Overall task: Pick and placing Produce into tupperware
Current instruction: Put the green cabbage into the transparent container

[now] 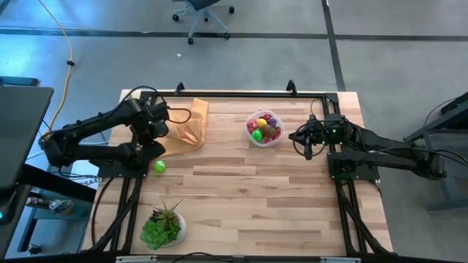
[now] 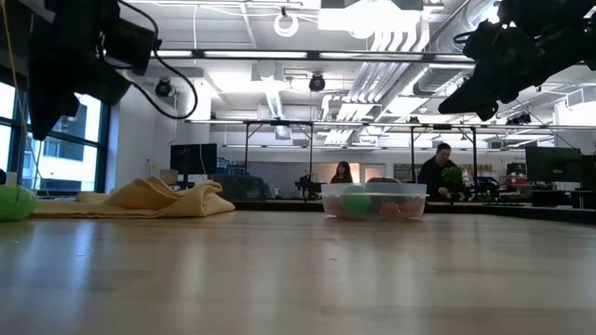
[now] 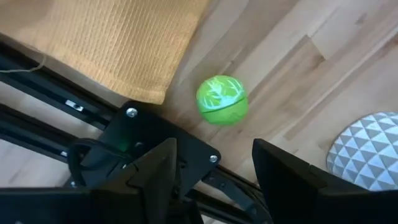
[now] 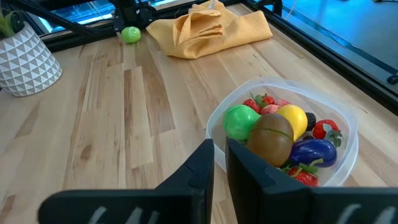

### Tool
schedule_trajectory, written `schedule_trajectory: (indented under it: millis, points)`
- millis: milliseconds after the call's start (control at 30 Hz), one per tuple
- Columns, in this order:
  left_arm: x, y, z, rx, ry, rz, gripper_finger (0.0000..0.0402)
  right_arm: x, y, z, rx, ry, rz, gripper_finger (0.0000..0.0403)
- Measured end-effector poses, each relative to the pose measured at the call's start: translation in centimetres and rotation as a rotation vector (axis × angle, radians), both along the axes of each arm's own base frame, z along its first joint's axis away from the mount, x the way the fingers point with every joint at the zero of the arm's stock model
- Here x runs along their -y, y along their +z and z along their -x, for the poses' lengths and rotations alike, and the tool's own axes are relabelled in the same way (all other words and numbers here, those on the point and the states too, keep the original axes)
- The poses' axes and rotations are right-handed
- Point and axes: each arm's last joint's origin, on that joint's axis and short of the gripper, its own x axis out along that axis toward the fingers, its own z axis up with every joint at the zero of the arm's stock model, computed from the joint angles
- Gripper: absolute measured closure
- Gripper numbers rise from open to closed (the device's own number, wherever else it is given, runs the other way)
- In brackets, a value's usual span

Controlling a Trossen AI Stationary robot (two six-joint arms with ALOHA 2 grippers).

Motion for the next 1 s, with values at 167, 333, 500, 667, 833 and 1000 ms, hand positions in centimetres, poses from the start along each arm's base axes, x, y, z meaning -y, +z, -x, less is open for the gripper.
schedule_trajectory:
  millis: [167, 333, 500, 667, 833, 1000]
  points:
    - [-0.6, -1.2, -0.8, -0.033, 0.053, 0.004, 0.0201, 0.0, 0.0, 0.0, 0.0, 0.0, 0.0, 0.0373]
    - [-0.3, -2.2, -2.1, -0.135, 0.01, 0.021, 0.0206, 0.0, 0.0, 0.0, 0.0, 0.0, 0.0, 0.0373]
    - [1.0, -3.2, -4.0, -0.231, -0.051, 0.028, 0.0208, 0.0, 0.0, 0.0, 0.0, 0.0, 0.0, 0.0373]
    - [1.9, -4.1, -5.1, -0.33, -0.072, -0.008, 0.0208, 0.0, 0.0, 0.0, 0.0, 0.0, 0.0, 0.0373]
    - [2.3, -4.7, -5.7, -0.398, -0.06, -0.029, 0.0208, 0.0, 0.0, 0.0, 0.0, 0.0, 0.0, 0.0373]
    - [2.4, -5.6, -6.3, -0.458, -0.067, -0.019, 0.0209, 0.0, 0.0, 0.0, 0.0, 0.0, 0.0, 0.0373]
